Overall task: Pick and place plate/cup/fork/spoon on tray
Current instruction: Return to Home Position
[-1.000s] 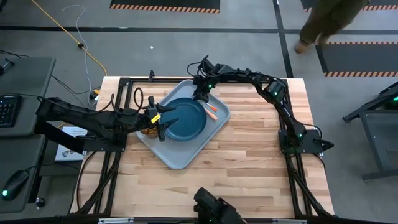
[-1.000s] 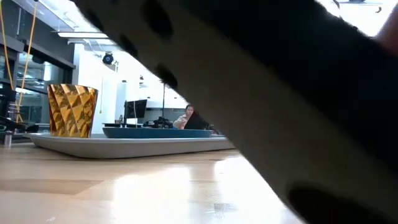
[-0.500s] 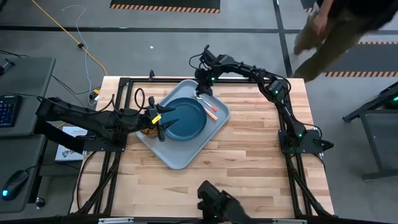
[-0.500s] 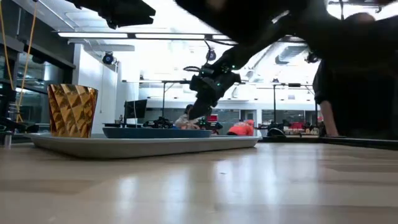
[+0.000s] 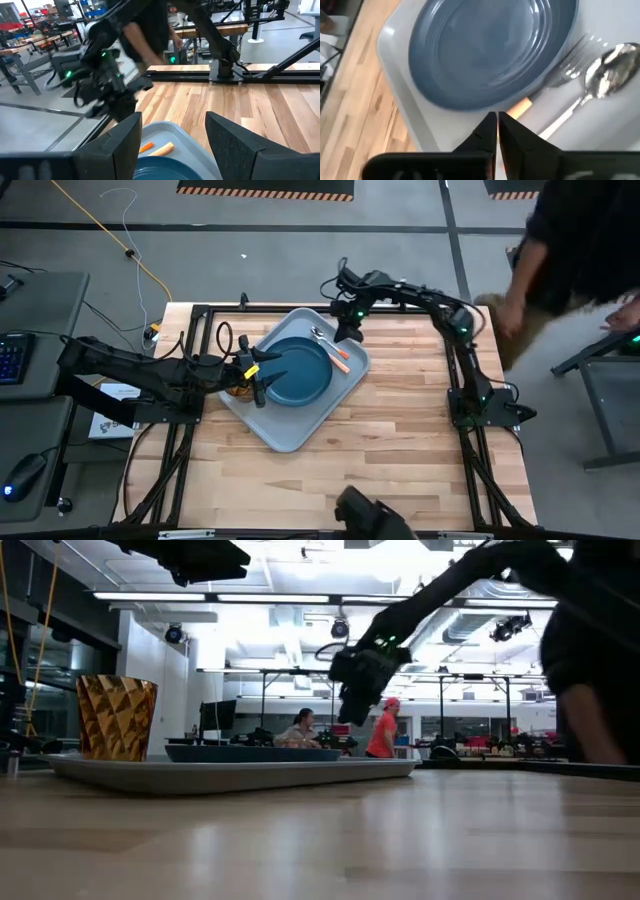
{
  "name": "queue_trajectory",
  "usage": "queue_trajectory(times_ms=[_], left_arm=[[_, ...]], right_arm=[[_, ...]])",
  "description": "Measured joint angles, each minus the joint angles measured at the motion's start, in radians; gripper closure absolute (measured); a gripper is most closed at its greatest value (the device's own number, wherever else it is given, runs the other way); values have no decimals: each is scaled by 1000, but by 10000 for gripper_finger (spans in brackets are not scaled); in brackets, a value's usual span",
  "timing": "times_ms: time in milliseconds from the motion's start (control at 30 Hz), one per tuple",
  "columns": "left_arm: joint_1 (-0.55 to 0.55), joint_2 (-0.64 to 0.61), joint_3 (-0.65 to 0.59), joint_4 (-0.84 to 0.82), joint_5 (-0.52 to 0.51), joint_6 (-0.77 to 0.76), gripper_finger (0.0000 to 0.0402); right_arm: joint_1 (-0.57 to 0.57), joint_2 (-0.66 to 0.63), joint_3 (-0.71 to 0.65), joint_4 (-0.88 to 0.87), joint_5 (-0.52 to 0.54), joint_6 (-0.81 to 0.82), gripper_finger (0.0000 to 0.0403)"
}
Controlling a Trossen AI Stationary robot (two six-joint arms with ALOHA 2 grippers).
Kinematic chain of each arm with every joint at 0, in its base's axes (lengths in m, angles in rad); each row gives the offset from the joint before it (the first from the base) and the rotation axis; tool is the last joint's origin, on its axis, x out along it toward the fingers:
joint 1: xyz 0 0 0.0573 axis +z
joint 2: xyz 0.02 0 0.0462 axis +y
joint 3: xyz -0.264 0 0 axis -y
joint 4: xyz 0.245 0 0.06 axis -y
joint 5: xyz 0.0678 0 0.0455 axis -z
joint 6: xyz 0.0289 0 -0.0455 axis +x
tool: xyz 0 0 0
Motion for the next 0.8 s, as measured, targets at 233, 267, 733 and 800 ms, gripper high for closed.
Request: queue_trajectory(times_ms=[233,267,733,800], left_arm=[[0,-34,0,-16,0,-20,195],[0,-39,0,-13,0,-25,195],[34,-64,0,40,-11,57,195],[35,-69,1,26,-44,77,195]], right_arm=[[3,-385,-486,449,111,197,400],[6,-449,-575,553,132,255,400],[281,-808,-1137,1602,388,703,402],[318,-807,-1115,1604,410,716,402]])
